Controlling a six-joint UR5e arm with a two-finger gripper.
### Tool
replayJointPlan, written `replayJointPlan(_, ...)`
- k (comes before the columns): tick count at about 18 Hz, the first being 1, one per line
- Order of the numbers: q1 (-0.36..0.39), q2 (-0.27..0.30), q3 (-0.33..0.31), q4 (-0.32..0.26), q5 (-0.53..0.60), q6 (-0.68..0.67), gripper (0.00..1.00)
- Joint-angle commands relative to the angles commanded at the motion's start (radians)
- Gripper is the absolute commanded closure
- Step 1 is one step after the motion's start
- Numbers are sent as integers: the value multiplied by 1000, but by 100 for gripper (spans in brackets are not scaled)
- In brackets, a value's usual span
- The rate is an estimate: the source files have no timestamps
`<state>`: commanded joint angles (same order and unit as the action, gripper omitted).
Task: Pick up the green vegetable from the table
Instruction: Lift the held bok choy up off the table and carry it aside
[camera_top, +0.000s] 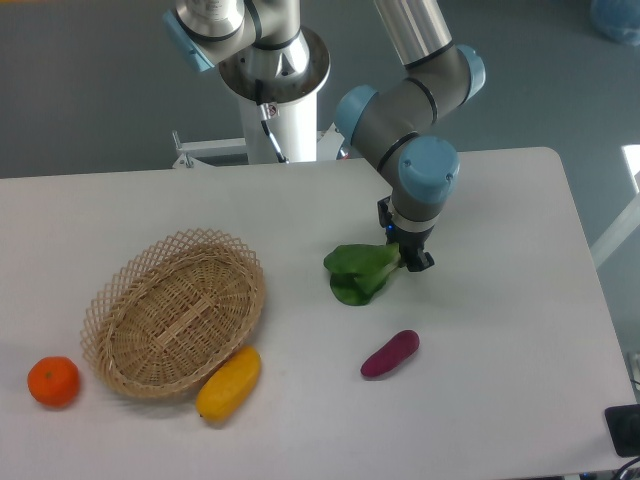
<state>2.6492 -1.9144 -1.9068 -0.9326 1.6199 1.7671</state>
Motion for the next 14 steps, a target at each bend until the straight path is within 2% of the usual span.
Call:
replayJointPlan(6, 8, 6, 77, -29, -2, 0, 60)
replayJointPlan(12, 11, 3, 215, -179, -9, -2, 60)
replayJointPlan(14, 11, -8, 267, -212, -23, -3, 60)
